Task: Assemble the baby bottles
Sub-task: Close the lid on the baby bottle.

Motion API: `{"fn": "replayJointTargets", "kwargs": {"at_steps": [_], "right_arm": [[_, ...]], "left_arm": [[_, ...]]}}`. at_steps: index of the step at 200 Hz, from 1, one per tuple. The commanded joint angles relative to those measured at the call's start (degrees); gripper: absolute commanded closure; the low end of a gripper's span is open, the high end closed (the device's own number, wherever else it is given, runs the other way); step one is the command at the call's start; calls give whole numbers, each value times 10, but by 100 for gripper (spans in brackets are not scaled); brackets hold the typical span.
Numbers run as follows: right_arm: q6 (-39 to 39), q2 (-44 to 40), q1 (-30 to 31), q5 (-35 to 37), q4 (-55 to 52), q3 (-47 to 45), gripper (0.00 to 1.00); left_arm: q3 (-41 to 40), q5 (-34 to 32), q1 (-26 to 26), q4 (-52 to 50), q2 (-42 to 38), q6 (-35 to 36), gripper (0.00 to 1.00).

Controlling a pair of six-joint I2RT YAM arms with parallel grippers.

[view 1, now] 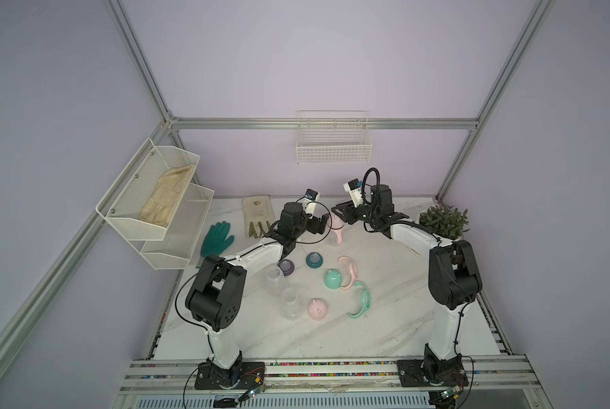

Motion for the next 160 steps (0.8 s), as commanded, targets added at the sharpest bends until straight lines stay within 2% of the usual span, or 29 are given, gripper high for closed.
{"fn": "replayJointTargets", "kwargs": {"at_steps": [1,71,160], "right_arm": [[1,9,1,40,-51,-54,66],[15,7,0,82,-36,-116,67],[24,24,25,143,-44,-137,68]], "left_arm": [[41,16,2,28,10,-17,7],[75,20,-4,27,45,-31,8],[59,13,-11,28,47,-26,9]]}}
